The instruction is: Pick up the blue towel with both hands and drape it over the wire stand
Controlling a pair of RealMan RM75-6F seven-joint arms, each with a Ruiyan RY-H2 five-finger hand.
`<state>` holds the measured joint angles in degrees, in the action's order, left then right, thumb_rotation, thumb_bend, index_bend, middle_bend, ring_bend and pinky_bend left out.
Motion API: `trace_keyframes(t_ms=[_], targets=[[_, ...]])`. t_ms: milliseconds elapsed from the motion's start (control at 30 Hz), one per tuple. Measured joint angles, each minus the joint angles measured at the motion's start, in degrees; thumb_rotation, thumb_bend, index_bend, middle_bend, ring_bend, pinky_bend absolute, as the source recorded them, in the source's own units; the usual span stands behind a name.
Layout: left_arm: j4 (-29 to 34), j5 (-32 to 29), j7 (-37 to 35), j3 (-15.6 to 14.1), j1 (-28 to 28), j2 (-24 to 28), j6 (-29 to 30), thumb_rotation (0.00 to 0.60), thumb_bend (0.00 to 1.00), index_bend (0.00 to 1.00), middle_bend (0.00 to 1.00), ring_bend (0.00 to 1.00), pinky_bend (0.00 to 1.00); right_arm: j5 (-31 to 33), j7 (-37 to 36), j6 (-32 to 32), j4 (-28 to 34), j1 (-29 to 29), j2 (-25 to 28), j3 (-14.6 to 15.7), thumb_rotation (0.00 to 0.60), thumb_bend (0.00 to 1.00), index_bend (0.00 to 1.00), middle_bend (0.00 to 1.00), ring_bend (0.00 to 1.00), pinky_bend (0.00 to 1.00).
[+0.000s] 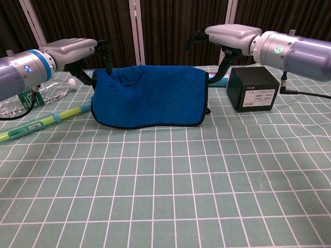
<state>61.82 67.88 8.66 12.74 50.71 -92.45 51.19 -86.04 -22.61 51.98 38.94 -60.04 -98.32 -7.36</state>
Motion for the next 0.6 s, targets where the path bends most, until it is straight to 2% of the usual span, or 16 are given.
trace_keyframes(t_ms=[67,300,467,600], targets=[[0.79,-0.55,0.22,0.01,-0.43,0.51,-0.15,0.600,0.31,0.00,0.00,0.00,0.00,-0.14,-0.20,0.06,1.16,0.45,0.79,0.33,0.600,0.00,0.18,0.05,0.00,0.00],[4.26,-2.10,1.38,-0.28,-2.68,3.42,0.62,0.600,0.23,0.00,0.00,0.00,0.00,-0.80,-0.32,3.31,6.51,3.25,4.25,1.22,0.600,0.00,0.16,0.02,0.00,0.00],[10.32,-2.89,1.64,-0.56,-6.52,7.86,4.57,0.600,0.21,0.00,0.00,0.00,0.00,-1.15,0.97,8.69,14.64,7.67,9.52,1.98,0.600,0.00,0.15,0.00,0.00,0.00],[17.28,-3.02,1.94,-1.14,-10.52,12.69,9.04,0.600,0.12,0.00,0.00,0.00,0.00,-0.41,3.90,13.05,23.69,12.51,14.96,2.53,0.600,0.00,0.11,0.00,0.00,0.00]])
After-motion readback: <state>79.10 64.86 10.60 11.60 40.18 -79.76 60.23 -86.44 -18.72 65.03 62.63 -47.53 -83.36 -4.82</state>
